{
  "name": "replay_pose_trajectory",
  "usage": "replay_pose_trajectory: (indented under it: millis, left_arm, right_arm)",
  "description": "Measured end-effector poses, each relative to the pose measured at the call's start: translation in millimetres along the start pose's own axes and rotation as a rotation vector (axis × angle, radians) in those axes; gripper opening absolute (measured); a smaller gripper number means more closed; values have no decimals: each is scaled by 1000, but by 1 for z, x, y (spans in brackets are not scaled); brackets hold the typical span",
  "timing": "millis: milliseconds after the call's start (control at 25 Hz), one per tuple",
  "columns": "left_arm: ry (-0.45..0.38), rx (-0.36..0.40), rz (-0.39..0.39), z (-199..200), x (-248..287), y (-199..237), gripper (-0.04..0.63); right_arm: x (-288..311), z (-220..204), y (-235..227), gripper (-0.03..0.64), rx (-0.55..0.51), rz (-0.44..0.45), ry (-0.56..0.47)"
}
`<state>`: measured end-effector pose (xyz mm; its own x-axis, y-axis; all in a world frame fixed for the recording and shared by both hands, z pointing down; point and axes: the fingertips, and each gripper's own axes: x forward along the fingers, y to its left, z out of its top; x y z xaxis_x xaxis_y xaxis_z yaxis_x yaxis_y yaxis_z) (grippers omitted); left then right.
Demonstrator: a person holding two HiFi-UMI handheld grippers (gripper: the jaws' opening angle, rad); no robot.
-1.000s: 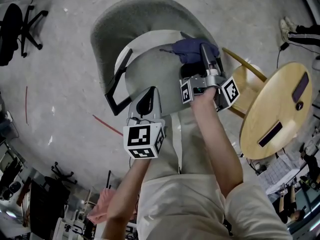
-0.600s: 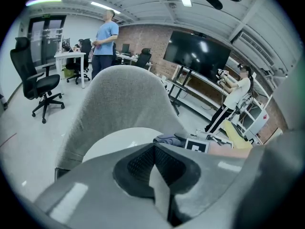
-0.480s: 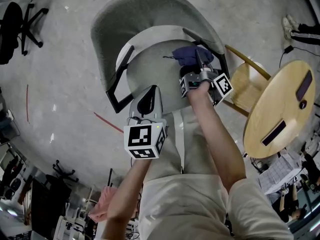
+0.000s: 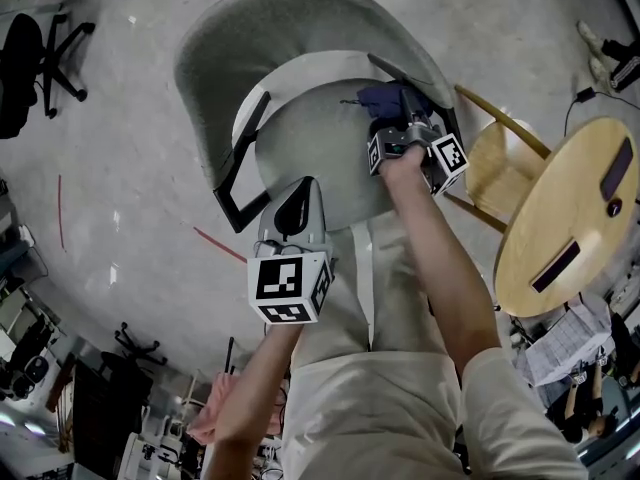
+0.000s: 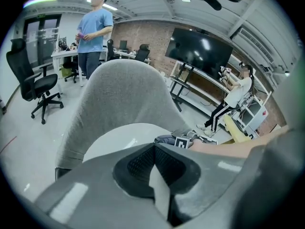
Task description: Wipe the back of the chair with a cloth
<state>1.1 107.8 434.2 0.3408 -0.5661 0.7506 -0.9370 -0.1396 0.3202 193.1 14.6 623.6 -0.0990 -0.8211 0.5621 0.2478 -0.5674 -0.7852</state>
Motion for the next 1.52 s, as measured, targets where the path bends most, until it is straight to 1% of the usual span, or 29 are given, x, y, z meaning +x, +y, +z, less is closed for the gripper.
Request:
replay_pose_trajectory:
  millis: [160, 400, 680, 840, 1000, 1160, 1320, 1520]
  left_arm:
    - [2, 1, -5, 3, 4, -3, 1]
    - [4, 0, -7, 6, 9, -5, 1]
    - [0, -4, -11, 8, 11, -12, 1]
    - [-5, -7, -7, 10, 10, -14, 1]
    - [-11, -11, -3, 12, 9, -17, 1]
    - [-13, -12, -2, 11, 9, -22, 1]
    - [-22, -14, -2, 18, 7, -27, 1]
    - [-45, -15, 3, 31, 2, -35, 1]
  right_arm:
    - [11, 3, 0, 80, 0, -16, -17]
    - [17, -1, 12, 81, -22, -1, -5]
    - [12, -4, 25, 80, -135, 16, 48]
    - [10, -6, 31, 80, -183, 26, 79]
    - [4, -12, 35, 80, -227, 22, 132]
    - [-2, -16, 46, 80, -227, 47, 150]
    - [-6, -17, 54, 80, -263, 56, 169]
    - [-19, -23, 74, 80, -256, 66, 207]
